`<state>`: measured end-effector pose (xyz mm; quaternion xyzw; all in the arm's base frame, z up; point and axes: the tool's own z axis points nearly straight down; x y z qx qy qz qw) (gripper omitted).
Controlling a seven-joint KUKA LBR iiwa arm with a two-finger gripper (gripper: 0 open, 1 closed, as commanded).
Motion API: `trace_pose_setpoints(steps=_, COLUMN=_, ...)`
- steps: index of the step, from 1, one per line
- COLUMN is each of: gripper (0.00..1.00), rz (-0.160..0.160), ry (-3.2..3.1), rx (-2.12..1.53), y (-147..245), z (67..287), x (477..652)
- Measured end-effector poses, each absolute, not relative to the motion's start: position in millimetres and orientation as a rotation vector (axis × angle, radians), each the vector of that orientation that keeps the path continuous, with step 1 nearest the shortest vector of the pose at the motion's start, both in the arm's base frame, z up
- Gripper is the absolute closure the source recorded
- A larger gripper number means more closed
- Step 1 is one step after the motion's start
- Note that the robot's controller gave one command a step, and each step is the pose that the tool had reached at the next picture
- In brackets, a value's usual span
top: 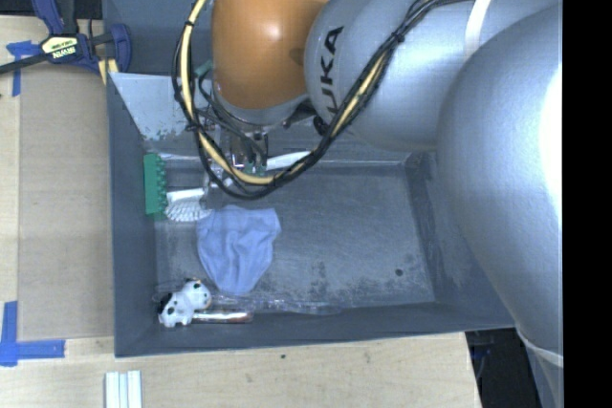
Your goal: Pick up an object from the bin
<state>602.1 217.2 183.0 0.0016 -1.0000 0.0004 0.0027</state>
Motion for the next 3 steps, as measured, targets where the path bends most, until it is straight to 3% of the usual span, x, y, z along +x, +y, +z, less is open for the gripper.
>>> trace_pose_setpoints(steps=1, gripper=0.00, rz=-0.002, ry=-3.145, rx=-0.001, y=216.2, z=188.3, x=604.2)
trace_pose_setpoints(steps=2, gripper=0.00, rz=-0.002, ry=-3.121, rx=0.400, y=192.8, z=87.2, x=607.6)
trace_pose_setpoints(steps=3, gripper=0.00, rz=-0.004, ry=-3.103, rx=0.579, y=193.1, z=137.3, x=605.9)
